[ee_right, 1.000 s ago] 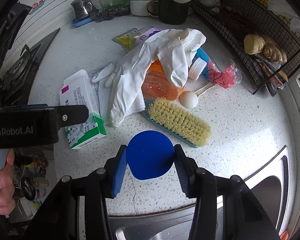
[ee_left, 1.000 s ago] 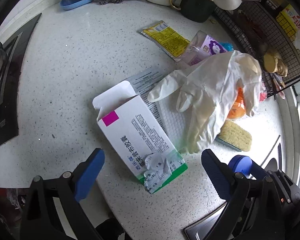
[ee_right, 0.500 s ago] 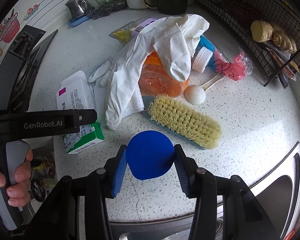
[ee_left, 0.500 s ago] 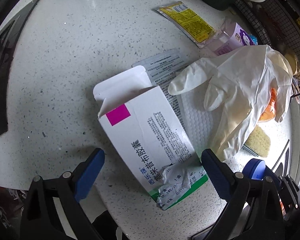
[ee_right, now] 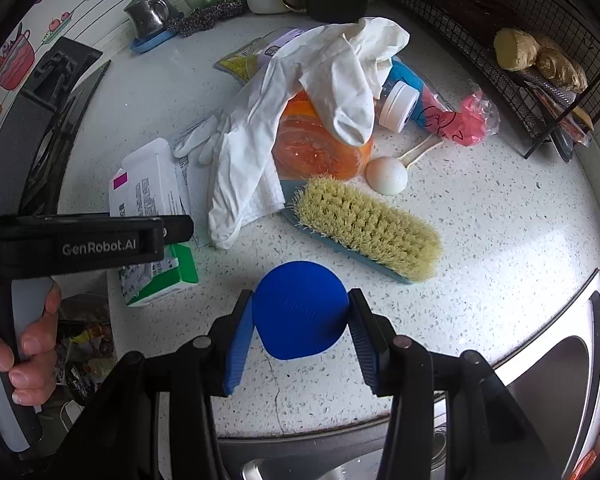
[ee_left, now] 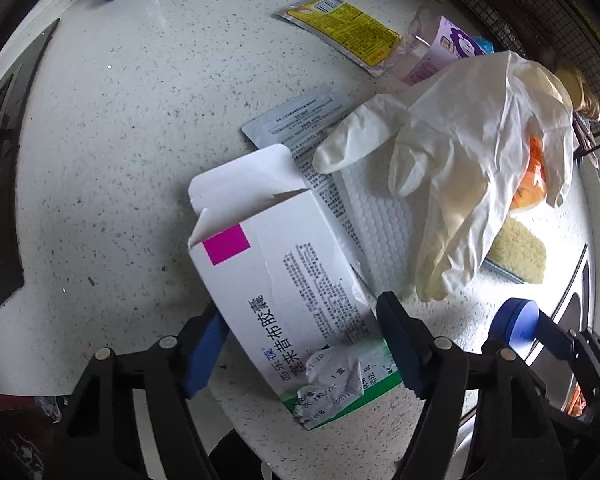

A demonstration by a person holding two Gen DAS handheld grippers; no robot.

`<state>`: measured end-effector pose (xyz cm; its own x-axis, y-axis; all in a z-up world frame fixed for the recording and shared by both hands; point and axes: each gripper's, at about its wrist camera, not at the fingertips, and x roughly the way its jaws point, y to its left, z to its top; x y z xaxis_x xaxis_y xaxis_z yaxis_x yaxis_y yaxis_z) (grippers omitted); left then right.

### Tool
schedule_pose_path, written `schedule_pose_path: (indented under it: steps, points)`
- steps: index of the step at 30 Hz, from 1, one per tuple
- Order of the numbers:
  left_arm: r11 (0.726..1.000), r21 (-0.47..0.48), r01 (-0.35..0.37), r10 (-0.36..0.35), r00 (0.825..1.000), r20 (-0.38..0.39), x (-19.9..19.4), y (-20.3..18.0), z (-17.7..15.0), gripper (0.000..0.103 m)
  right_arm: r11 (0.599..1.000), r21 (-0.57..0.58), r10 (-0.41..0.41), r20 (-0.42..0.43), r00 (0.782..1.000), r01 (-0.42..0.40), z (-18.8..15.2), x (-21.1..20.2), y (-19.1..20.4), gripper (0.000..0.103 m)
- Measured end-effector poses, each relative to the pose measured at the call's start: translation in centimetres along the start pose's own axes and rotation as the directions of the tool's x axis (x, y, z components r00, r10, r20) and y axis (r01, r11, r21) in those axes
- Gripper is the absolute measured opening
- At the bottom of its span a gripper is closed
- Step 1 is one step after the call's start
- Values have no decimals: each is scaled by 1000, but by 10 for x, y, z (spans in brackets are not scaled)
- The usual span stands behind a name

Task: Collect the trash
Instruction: 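Carry the box and lid down toward the red bin under the counter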

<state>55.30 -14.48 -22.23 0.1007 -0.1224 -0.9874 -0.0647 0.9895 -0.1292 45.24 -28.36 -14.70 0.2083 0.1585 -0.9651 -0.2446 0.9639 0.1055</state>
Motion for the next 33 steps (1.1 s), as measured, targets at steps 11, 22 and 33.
schedule_pose_path:
  steps: [11, 22, 33]
  points:
    - [990, 122, 70, -76, 996, 37, -30, -2, -45, 65, 1000, -3, -26, 15, 1000, 26, -4, -7, 8, 43]
    - [975, 191, 109, -130, 986, 103, -78, 20, -116, 65, 999, -52, -14, 56, 998, 17, -33, -40, 48, 43]
    - [970, 231, 78, -115, 981, 153, -135, 108, -218, 65, 997, -74, -7, 112, 994, 15, -89, -78, 131, 43]
